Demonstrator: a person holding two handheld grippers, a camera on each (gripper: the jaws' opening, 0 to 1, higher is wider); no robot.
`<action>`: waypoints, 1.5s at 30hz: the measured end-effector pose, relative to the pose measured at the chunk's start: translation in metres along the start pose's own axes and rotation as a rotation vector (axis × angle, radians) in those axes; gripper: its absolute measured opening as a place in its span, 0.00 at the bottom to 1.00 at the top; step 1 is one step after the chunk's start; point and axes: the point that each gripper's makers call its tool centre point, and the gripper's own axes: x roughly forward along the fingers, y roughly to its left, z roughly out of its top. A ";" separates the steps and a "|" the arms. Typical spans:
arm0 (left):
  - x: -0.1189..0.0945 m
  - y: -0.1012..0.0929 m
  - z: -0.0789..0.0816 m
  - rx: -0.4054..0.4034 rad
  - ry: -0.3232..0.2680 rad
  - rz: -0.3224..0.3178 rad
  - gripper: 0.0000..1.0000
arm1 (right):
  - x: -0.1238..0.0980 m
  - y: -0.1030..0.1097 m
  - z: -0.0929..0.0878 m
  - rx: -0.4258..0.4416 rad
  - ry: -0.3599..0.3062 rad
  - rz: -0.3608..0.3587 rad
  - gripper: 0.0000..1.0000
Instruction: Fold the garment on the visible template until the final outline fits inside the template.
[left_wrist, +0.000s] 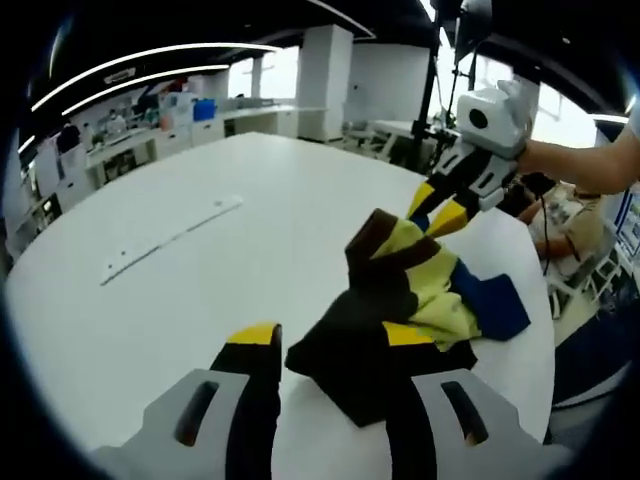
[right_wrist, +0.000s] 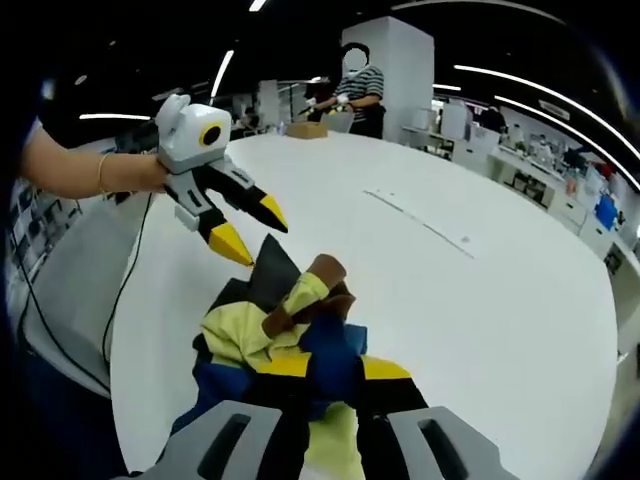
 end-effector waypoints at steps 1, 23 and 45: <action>0.002 -0.001 -0.003 0.016 0.017 -0.006 0.32 | 0.000 0.000 0.000 0.006 0.002 0.002 0.11; -0.018 -0.004 0.000 -0.079 -0.062 0.036 0.01 | -0.016 -0.002 0.000 -0.025 0.029 -0.064 0.00; -0.083 0.033 0.046 -0.155 -0.267 0.253 0.00 | -0.042 -0.056 0.031 0.105 -0.112 -0.269 0.00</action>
